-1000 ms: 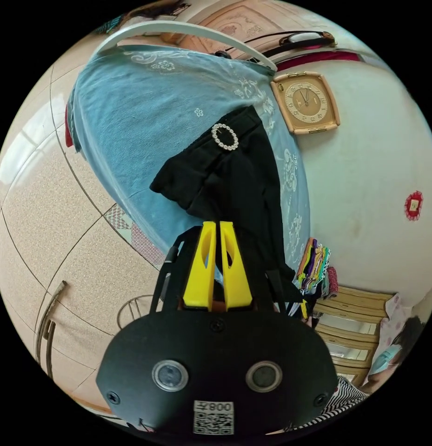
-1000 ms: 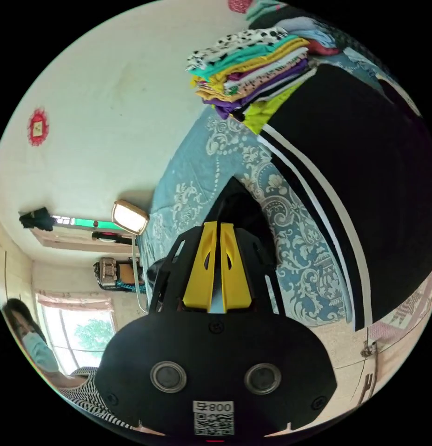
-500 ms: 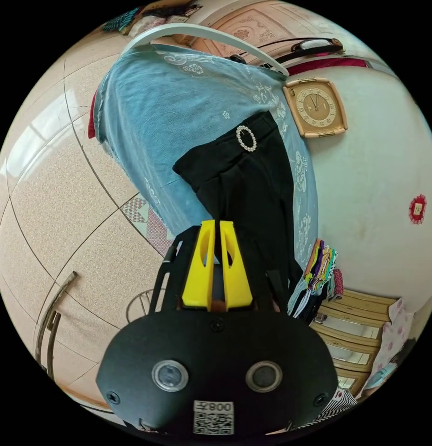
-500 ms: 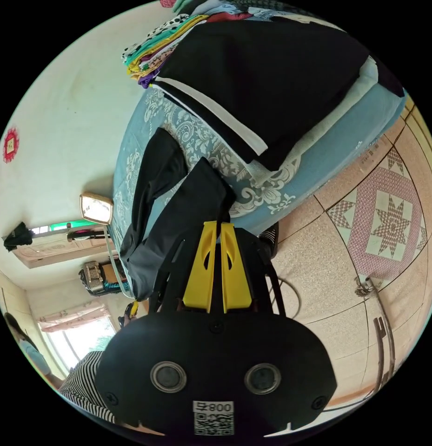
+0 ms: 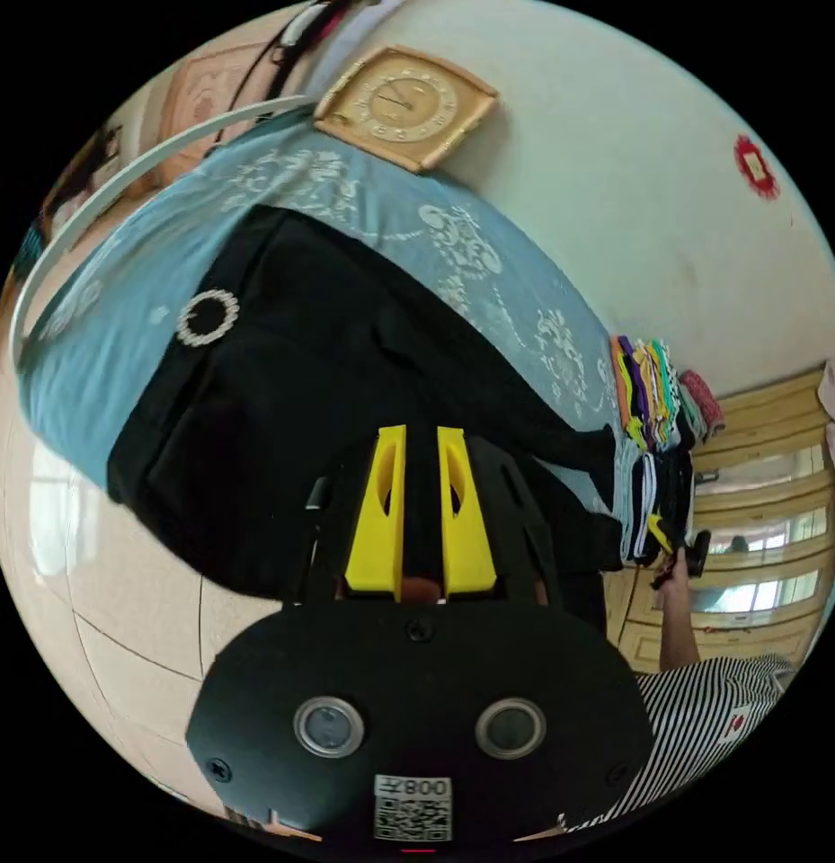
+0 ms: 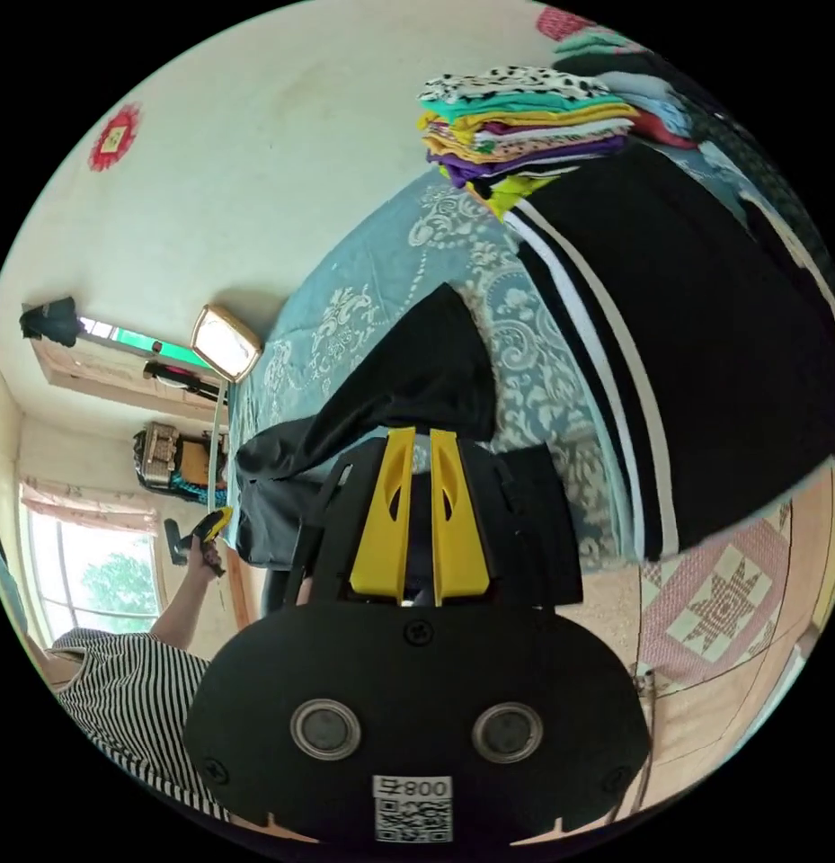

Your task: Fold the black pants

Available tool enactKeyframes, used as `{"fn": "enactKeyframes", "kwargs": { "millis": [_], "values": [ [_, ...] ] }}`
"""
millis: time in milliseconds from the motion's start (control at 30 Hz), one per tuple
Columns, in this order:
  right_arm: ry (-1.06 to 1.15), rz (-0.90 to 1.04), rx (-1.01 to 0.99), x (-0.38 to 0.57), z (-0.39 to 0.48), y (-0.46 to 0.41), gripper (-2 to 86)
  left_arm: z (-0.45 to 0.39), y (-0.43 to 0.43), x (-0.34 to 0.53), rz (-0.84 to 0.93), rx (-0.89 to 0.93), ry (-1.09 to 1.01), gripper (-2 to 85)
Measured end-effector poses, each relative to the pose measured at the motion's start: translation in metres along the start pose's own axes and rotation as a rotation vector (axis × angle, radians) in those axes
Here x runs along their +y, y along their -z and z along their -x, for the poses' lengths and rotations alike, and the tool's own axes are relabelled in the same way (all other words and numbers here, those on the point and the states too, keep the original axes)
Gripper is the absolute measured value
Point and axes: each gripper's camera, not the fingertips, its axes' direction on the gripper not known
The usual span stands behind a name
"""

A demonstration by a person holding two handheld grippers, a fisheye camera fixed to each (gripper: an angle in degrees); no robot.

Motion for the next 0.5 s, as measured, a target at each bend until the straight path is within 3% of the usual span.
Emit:
{"fn": "enactKeyframes", "kwargs": {
  "millis": [267,500],
  "values": [
    [0.154,0.085,0.185,-0.133,0.060,-0.078,7.7,-0.212,-0.151,-0.136,0.197,-0.081,-0.414,8.4],
    [0.144,0.213,0.330,-0.188,0.059,-0.149,7.4,-0.312,-0.229,-0.173,0.333,-0.251,-0.668,8.3]
  ]
}}
